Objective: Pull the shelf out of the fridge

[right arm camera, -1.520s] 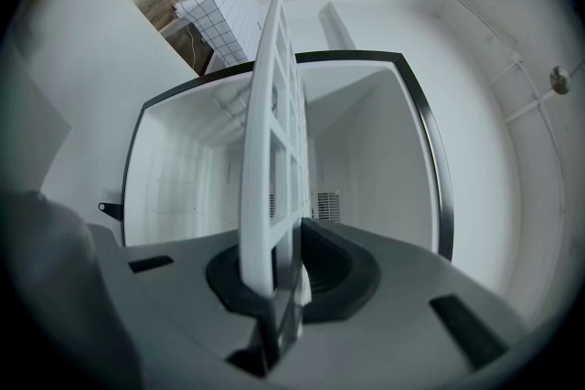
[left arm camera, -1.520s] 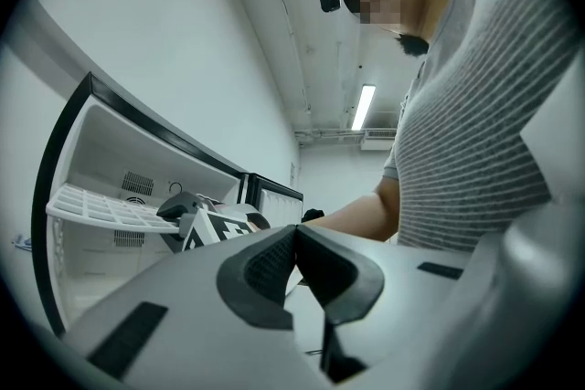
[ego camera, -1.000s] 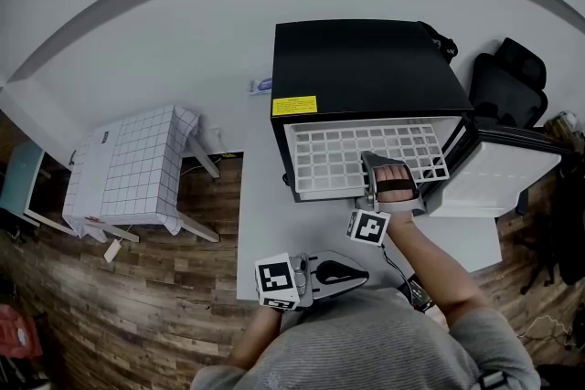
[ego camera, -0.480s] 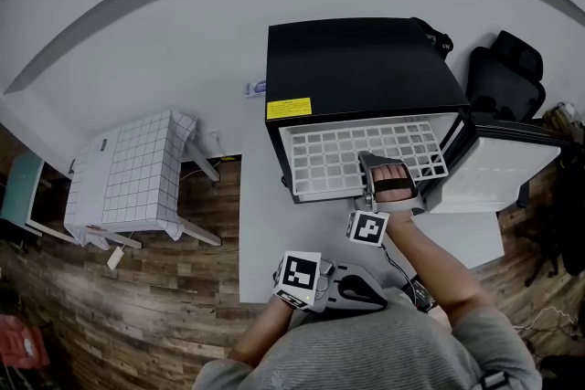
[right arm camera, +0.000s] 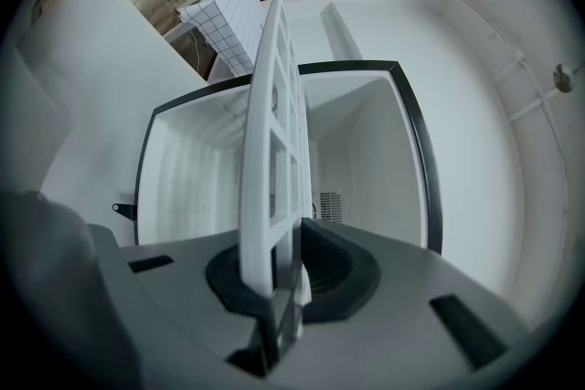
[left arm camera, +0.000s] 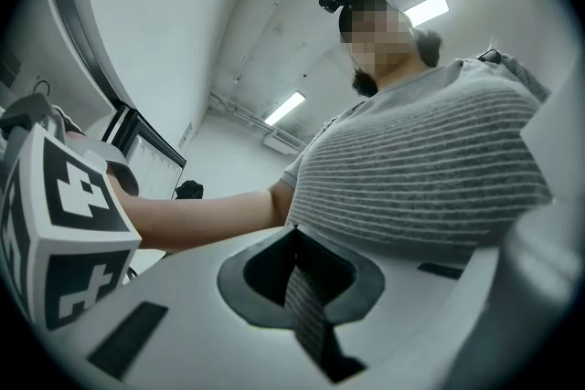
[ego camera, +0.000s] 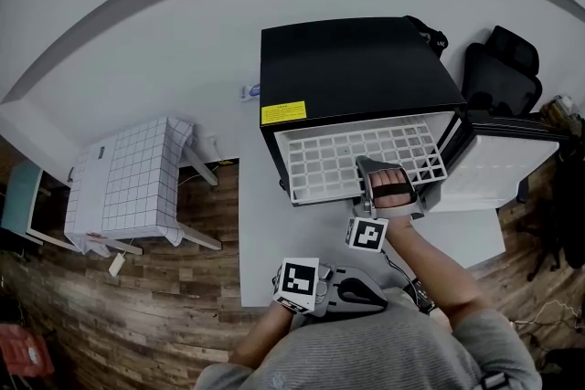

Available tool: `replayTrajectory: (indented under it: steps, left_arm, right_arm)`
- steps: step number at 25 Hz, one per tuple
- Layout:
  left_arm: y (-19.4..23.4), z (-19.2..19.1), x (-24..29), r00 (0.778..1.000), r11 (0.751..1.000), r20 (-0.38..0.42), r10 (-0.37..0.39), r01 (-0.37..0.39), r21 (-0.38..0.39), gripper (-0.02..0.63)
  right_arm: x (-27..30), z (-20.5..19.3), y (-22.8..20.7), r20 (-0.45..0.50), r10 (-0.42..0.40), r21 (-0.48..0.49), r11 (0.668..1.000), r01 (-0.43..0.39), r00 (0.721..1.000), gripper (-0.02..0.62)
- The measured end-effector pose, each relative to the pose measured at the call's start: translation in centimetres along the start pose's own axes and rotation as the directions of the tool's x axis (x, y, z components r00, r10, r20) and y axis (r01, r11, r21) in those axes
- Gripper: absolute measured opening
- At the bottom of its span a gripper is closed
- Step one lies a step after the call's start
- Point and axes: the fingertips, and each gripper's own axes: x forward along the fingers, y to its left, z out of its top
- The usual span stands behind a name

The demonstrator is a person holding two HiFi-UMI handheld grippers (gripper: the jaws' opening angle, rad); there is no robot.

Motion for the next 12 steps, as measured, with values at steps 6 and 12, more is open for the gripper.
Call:
replayTrajectory:
  steps: [6,12]
  left_arm:
    - [-0.09,0.27,-0.14,1.0,1.0,0.005,0.017,-0.017,0.012,0.011]
    - [-0.48,-0.03,0.25,1.0,1.0,-0.003,0.022,-0.022,0.018,0.011]
  right_arm:
    - [-0.29,-0.32,-0.25,-0.01,-0.02,-0.027,0.999,0.02,1.0,0.028]
    - [-0.53,-0.11,-0.18,0.0,-0.01,-0.007,1.0,0.01,1.0,0.028]
